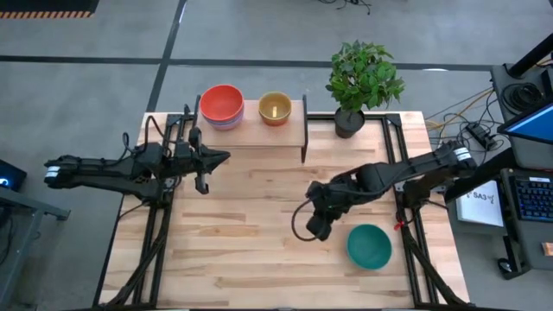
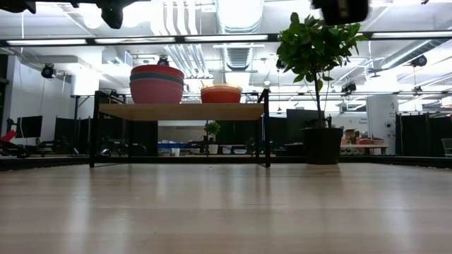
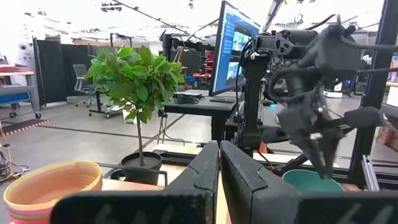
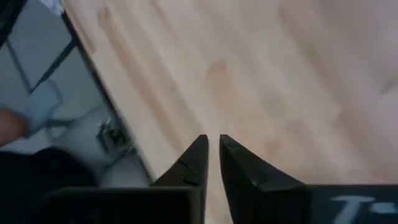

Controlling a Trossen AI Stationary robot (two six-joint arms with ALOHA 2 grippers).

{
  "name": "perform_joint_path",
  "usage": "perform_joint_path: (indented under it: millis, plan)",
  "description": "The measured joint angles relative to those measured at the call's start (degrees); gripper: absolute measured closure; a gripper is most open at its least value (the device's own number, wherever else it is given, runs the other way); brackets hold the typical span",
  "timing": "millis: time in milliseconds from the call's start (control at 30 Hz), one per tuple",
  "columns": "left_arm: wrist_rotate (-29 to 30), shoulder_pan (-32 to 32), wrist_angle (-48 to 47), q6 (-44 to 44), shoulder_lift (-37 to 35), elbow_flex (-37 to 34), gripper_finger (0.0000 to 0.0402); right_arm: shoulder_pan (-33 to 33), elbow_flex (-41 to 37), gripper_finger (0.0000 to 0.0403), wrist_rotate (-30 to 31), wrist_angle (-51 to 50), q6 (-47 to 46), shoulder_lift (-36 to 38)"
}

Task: Place and stack bowls onto a shelf
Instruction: Stack the big green bowl on top of the big orange bowl on the shelf

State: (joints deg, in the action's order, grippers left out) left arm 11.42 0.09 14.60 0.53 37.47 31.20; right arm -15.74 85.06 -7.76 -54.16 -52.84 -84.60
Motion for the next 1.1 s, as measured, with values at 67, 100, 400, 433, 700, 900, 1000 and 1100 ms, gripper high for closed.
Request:
perform_joint_path:
  millis: [67,100,400,433,700,900,1000,1100]
  plan:
    - [0.01,0.0,0.02,0.3,-0.01,0.0,0.0402,-0.16,0.0,0.0355,-2.99,-2.11,-3.74,-0.63]
    - [0.01,-0.01,0.01,0.34,-0.02,0.0,0.0402,-0.27,0.0,0.0344,-3.48,-4.12,-5.87,-0.85]
    - [0.0,-0.01,1.91,2.15,-0.18,0.04,0.0402,-4.93,-0.05,0.0252,-4.47,-16.72,-24.94,-3.69]
    - [0.01,-0.01,1.82,2.17,-0.22,0.04,0.0402,-5.69,-0.27,0.0246,-4.14,-16.53,-26.88,-4.08]
    - [0.0,-0.01,2.0,2.08,-0.48,0.04,0.0402,-11.8,-3.02,0.0231,-1.6,-18.46,-39.34,-9.13]
    - [0.0,-0.01,2.0,1.93,-0.27,0.04,0.0402,-12.89,-3.69,0.023,-1.35,-18.37,-39.0,-13.7]
    - [0.0,-0.01,2.07,1.94,-0.24,0.04,0.0402,-12.88,-3.69,0.0233,-1.35,-18.31,-37.04,-15.74]
    - [0.0,-0.01,2.11,1.93,-0.24,0.04,0.0402,-12.88,-3.69,0.0241,-1.36,-18.37,-35.53,-17.69]
